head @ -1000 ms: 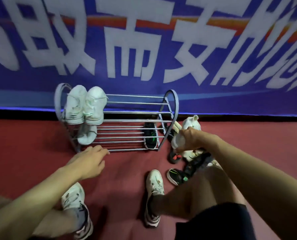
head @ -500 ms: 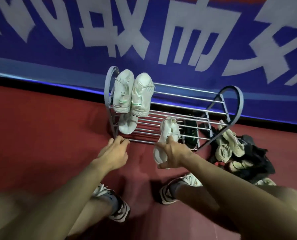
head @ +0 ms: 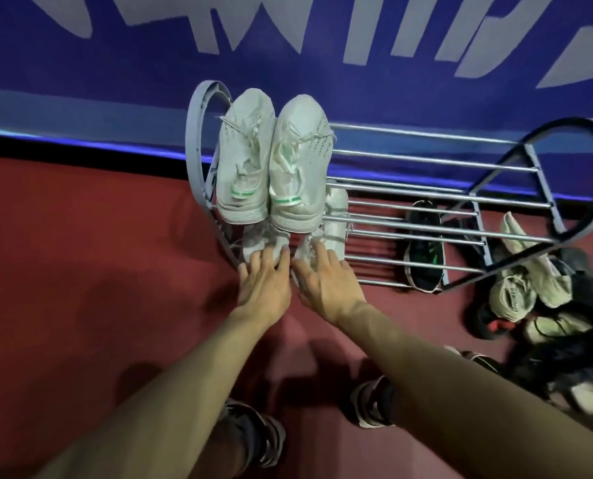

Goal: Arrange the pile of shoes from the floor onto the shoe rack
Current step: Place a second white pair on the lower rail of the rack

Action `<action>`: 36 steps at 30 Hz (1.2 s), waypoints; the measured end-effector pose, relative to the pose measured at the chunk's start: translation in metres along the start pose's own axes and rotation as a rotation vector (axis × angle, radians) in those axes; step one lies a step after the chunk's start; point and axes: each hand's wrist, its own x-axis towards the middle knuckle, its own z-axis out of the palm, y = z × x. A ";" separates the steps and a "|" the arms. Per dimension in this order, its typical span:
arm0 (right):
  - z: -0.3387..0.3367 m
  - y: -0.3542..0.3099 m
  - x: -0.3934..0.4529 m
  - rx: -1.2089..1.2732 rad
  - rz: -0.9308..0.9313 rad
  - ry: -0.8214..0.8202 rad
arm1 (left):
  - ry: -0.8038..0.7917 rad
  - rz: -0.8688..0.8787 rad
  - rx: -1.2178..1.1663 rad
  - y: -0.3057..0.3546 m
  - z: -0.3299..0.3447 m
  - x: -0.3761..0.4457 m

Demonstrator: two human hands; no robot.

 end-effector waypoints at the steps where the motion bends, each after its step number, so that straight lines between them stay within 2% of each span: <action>1: 0.004 0.002 0.002 0.004 0.008 0.022 | 0.002 0.003 0.009 0.000 0.004 0.001; 7: 0.006 0.014 -0.009 0.004 0.010 0.040 | 0.106 0.012 -0.045 -0.006 0.010 -0.002; 10: -0.001 0.026 -0.025 -0.013 0.028 -0.003 | 0.143 -0.016 -0.060 0.004 0.007 -0.006; 16: -0.018 0.050 -0.052 -0.007 0.074 -0.048 | 0.015 -0.149 -0.011 0.025 0.003 0.005; 22: -0.013 0.046 -0.050 0.053 0.131 -0.087 | -0.017 -0.230 0.020 0.034 0.006 0.026; 32: -0.008 0.058 -0.054 0.074 0.186 -0.157 | 0.081 -0.205 -0.060 0.020 0.013 0.034; 36: -0.014 0.063 -0.063 0.081 0.195 -0.180 | 0.086 -0.139 -0.103 0.017 0.008 0.011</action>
